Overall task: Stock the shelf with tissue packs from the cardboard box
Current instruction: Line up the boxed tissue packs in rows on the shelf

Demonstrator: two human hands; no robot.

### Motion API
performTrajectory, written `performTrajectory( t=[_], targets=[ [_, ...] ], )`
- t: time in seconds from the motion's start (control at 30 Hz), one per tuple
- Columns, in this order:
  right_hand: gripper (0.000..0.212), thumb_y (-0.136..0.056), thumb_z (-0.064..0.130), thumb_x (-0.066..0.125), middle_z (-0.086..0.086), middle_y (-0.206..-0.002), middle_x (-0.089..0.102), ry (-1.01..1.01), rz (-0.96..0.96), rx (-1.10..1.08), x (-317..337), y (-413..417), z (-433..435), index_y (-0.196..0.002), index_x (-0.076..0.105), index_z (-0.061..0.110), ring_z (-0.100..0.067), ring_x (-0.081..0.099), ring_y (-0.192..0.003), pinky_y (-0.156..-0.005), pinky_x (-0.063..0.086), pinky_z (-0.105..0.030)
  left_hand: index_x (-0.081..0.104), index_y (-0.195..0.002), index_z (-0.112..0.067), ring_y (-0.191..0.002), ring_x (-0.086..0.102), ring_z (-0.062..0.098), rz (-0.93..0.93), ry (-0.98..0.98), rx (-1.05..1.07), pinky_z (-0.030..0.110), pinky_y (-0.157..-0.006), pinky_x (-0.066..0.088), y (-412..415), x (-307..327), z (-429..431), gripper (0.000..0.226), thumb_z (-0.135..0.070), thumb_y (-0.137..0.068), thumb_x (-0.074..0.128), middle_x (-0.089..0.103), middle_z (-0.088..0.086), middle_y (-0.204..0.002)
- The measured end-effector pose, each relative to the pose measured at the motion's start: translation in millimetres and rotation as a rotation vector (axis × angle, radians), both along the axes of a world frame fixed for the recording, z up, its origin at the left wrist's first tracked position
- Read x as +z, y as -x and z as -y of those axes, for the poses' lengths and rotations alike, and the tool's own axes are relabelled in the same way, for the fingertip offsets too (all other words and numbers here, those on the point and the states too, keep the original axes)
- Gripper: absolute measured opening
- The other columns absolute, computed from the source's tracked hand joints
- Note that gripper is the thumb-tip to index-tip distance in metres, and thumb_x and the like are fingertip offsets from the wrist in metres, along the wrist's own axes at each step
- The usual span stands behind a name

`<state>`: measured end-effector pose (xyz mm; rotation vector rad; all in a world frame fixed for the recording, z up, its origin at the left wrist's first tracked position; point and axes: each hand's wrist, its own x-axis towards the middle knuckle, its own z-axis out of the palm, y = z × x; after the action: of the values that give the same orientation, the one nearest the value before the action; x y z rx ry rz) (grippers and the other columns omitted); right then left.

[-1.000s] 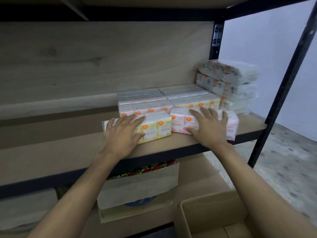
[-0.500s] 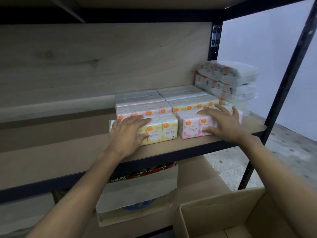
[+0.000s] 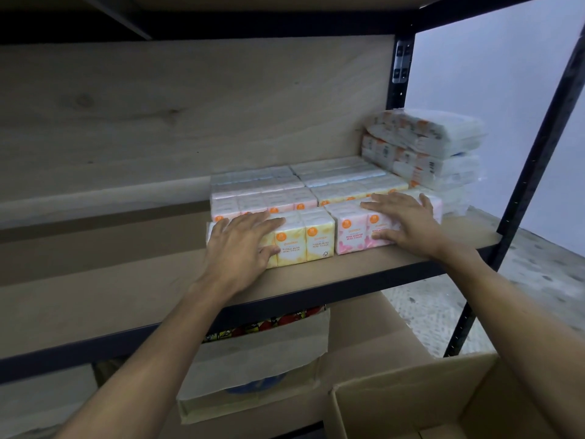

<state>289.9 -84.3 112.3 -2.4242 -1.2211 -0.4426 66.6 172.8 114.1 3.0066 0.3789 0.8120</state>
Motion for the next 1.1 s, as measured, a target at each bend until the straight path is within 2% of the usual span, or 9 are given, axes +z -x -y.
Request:
performTrajectory(
  t=[0.17, 0.47, 0.73, 1.1],
  targets=[
    [0.063, -0.083, 0.037, 0.071, 0.008, -0.153, 0.037, -0.017, -0.007, 0.023, -0.9, -5.1, -8.6, -0.138, 0.042, 0.045, -0.02, 0.024, -0.145, -0.116, 0.002, -0.056, 0.045, -0.139, -0.04, -0.137, 0.04, 0.016, 0.045, -0.02, 0.024, 0.046, -0.114, 0.026, 0.7, -0.2, -3.2, 0.052, -0.047, -0.09, 0.058, 0.045, -0.008, -0.148],
    [0.064, -0.082, 0.04, 0.071, 0.007, -0.152, 0.037, -0.018, 0.017, 0.02, -3.6, -16.9, -11.7, -0.138, 0.042, 0.047, -0.02, 0.024, -0.145, -0.114, 0.005, -0.059, 0.041, -0.142, -0.041, -0.14, 0.036, 0.015, 0.013, -0.016, 0.041, 0.045, -0.115, 0.023, -14.3, 0.0, -8.3, 0.053, -0.047, -0.091, 0.056, 0.041, -0.009, -0.151],
    [0.064, -0.08, 0.044, 0.072, 0.009, -0.15, 0.042, -0.006, 0.029, 0.017, -1.7, -26.1, -6.2, -0.136, 0.043, 0.049, -0.019, 0.029, -0.142, -0.113, 0.011, -0.059, 0.045, -0.139, -0.04, -0.137, 0.041, 0.017, 0.053, -0.045, 0.037, 0.045, -0.111, 0.025, -22.6, -5.3, -6.6, 0.051, -0.046, -0.09, 0.057, 0.046, -0.008, -0.148],
    [0.065, -0.079, 0.046, 0.07, 0.01, -0.15, 0.04, -0.035, 0.033, -0.037, -6.2, -27.2, -11.3, -0.137, 0.041, 0.05, -0.018, 0.026, -0.144, -0.113, 0.004, -0.06, 0.048, -0.137, -0.04, -0.135, 0.042, 0.016, 0.069, -0.059, 0.054, 0.045, -0.109, 0.028, -34.0, -6.6, -7.1, 0.051, -0.046, -0.088, 0.059, 0.048, -0.008, -0.146]
  ],
)
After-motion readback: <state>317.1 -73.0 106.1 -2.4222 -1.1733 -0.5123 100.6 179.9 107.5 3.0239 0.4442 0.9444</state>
